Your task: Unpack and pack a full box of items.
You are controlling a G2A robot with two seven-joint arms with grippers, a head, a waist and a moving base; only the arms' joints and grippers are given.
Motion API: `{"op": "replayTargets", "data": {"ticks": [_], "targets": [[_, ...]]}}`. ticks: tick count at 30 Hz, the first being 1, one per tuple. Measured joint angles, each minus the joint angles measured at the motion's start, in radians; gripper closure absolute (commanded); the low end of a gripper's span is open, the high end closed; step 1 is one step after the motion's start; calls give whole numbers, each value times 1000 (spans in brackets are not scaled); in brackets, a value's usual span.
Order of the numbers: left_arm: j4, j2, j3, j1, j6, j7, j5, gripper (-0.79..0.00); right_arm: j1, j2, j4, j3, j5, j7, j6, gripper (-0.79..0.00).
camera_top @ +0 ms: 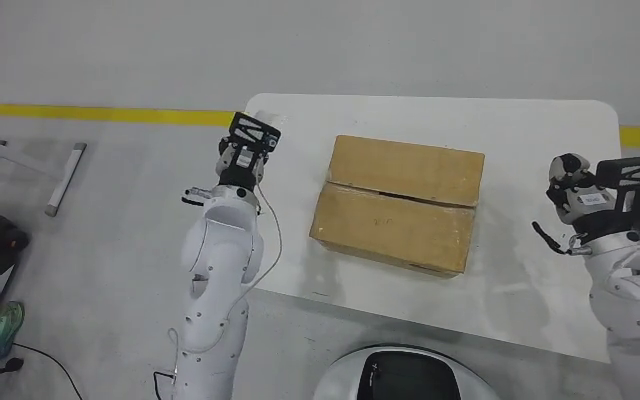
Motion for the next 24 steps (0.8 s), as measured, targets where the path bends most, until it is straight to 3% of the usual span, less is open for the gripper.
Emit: {"op": "replayTargets", "data": {"ticks": [4,5,6,7,15,24], "targets": [[17,5,-39,26,24,-6,22,0,-3,0,-9,-6,23,19,-6,0],[22,6,-46,31,31,-8,26,-120,-4,0,-11,-7,29,23,-7,0],[27,6,-53,35,38,-11,28,-631,-5,0,-14,-8,34,28,-8,0],[33,6,-61,41,45,-18,27,-785,-7,-1,-17,-10,45,35,-11,0],[39,7,-101,59,67,-70,-6,-785,-8,-1,-43,1,183,115,-27,0],[40,1,-166,49,120,-133,-192,-785,-3,3,-55,10,277,177,-40,0]]}}
